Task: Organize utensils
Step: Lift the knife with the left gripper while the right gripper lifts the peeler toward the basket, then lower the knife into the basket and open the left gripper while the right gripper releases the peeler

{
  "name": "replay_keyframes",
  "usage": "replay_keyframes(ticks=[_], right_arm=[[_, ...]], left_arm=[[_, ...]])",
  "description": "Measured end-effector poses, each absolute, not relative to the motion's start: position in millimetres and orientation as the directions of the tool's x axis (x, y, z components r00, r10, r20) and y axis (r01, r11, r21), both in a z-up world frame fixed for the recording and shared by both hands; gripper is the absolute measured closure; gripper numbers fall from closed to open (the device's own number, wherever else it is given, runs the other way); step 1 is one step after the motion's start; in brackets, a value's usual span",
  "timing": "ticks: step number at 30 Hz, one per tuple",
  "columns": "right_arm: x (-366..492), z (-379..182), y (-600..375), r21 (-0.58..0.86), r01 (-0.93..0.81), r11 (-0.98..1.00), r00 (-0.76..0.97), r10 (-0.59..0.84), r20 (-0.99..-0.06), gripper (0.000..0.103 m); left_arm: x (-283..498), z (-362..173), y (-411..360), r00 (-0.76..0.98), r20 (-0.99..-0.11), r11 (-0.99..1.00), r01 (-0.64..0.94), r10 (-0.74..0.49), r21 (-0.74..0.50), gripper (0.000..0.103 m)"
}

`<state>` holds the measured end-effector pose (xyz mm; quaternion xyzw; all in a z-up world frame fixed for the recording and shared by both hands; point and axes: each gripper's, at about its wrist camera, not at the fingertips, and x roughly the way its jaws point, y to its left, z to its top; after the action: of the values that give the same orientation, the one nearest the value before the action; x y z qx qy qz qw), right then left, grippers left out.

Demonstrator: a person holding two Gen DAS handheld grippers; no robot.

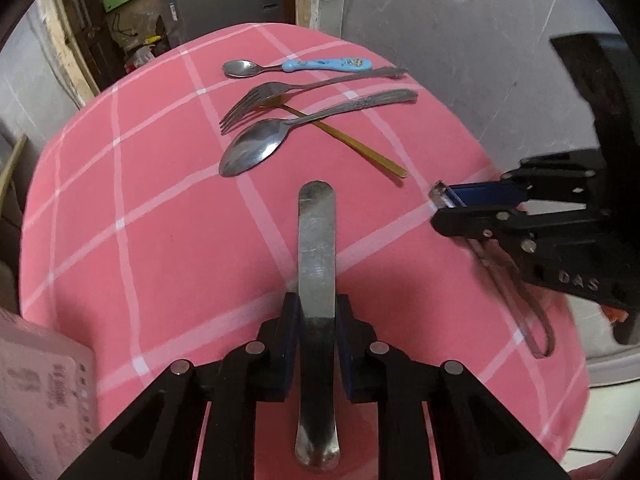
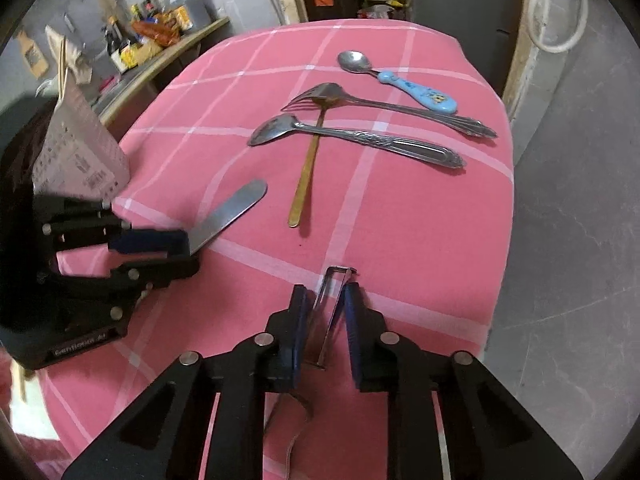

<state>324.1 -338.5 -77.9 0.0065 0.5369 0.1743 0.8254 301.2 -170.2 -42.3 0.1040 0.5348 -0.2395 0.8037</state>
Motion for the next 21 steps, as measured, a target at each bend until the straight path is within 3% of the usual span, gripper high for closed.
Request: replay_keyframes(ticks=[7, 15, 21], right_arm=[[294, -68, -367, 0.430, -0.230, 0.873, 0.475, 0.487, -0.733, 0.092], [247, -20, -348, 0.422, -0.381, 0.823, 0.678, 0.559, -0.477, 0.092], [240, 24, -327, 0.407, -0.493, 0.769, 0.732, 0.619, -0.283, 0.092]], left_arm=[[271, -23, -135, 0.389, -0.800, 0.853, 0.447, -0.457, -0.270, 0.086], [224, 34, -101, 0.627, -0.598, 0.861, 0.433, -0.499, -0.265, 0.086], [208, 79, -71, 0.748, -0.465, 0.881, 0.394, -0.473, -0.262, 0.086]])
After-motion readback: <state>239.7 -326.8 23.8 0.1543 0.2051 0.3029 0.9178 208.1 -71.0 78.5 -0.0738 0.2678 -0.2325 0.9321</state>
